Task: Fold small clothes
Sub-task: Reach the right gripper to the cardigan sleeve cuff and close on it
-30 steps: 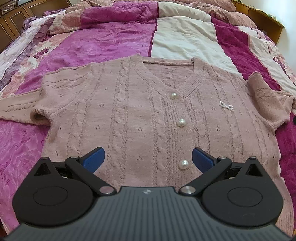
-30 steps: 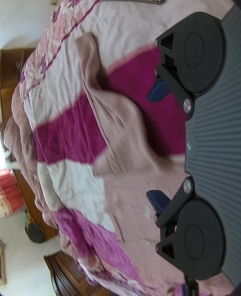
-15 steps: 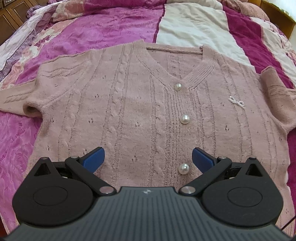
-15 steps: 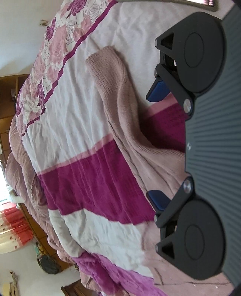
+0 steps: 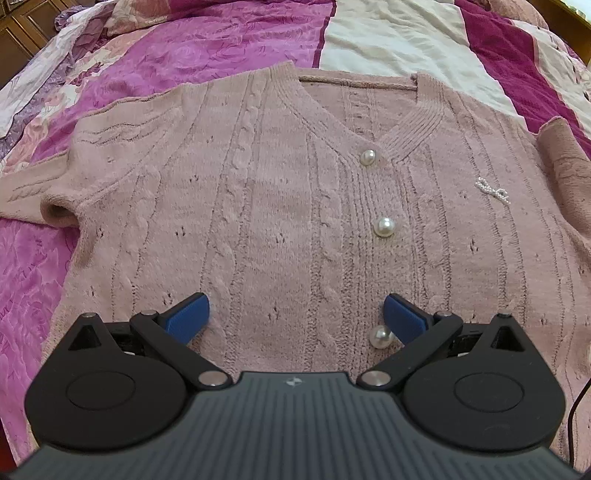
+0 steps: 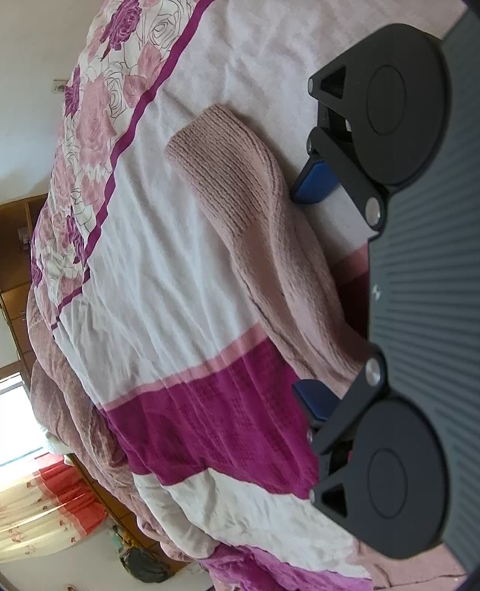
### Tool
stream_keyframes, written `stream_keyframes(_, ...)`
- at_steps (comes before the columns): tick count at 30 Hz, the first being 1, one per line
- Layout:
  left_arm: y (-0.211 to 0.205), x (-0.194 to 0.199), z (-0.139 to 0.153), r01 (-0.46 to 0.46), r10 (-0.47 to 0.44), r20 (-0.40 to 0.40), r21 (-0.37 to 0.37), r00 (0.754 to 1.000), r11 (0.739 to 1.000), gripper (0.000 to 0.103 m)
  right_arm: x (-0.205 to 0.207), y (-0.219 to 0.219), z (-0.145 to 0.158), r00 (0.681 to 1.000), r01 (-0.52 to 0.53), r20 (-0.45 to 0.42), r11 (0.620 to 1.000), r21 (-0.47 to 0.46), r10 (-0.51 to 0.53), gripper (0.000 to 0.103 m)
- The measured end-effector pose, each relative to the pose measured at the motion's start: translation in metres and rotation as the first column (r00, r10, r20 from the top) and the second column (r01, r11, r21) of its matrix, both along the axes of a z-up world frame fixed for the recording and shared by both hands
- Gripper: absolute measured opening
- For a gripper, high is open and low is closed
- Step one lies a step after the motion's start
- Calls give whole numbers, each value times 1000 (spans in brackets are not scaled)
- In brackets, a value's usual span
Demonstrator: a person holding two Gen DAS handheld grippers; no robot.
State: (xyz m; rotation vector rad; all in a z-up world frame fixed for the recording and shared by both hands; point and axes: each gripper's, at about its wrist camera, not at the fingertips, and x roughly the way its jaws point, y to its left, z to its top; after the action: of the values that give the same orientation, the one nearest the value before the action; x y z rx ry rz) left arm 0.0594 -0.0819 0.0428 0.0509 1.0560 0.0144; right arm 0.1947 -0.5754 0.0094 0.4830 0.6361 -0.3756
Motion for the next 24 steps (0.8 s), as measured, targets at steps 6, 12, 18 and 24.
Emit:
stream_keyframes(6,-1,1,-2,0,0,-6,3,1000,1000,103,3,-4,-8,1000,17,26,1000,-2,-17,103)
stream_keyframes(12,-1,1,-2,-1,1,-7,3,1000,1000,103,5,0,-8,999,46,8,994,-98,-45,73)
stream_keyframes(18,-1,-1,-3,-1,1,-2,4,1000,1000,103,-7,-14,-3,997,67,38,997,-43,-65,12)
stream_keyframes(24,-2,-6,1,8,-9,5,10,1000,1000,103,-32,-12,20,992,65,114,995,-81,-55,9)
